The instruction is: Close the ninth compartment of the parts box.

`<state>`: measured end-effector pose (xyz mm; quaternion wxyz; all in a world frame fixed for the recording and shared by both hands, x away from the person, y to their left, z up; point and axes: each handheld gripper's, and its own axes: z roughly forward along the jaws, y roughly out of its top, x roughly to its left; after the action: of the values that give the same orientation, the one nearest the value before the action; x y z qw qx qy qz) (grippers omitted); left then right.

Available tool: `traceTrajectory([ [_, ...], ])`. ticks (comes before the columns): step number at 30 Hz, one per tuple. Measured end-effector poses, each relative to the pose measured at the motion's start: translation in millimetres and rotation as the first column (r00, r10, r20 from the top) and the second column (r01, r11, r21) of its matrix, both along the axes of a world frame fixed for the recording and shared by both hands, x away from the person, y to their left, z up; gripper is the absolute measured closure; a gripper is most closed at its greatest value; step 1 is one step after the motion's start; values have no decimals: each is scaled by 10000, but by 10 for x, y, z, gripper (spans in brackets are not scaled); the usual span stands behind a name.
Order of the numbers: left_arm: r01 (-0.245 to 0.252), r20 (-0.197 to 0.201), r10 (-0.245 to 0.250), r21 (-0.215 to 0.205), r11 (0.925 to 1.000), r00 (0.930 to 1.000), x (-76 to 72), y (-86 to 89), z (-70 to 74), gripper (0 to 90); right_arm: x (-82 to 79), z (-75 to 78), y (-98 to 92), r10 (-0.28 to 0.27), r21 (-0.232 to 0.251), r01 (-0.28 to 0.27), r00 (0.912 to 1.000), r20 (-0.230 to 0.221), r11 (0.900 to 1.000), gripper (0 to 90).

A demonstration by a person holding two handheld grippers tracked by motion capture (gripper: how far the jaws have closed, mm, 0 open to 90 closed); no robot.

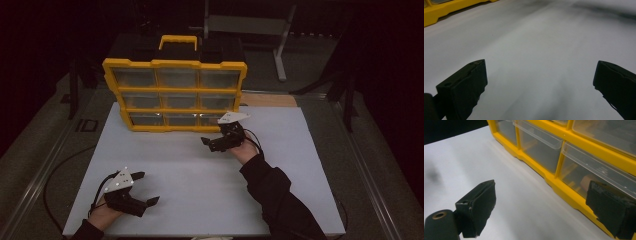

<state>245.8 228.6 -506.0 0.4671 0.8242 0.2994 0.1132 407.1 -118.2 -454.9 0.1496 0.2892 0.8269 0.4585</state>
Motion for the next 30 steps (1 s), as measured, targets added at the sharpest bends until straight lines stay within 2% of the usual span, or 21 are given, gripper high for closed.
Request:
traceTrajectory([
  [6, 19, -3, -19, 71, 10000, 10000, 2, -5, -3, 1, -91, 1, -78, -15, -15, 16, 9999, 122, 10000, 94],
  [30, 73, 41, -73, -89, 9999, 10000, -1, -1, 9, 0, -453, 4, -529, 3, -113, 1, 9995, 309, 9999, 94],
])
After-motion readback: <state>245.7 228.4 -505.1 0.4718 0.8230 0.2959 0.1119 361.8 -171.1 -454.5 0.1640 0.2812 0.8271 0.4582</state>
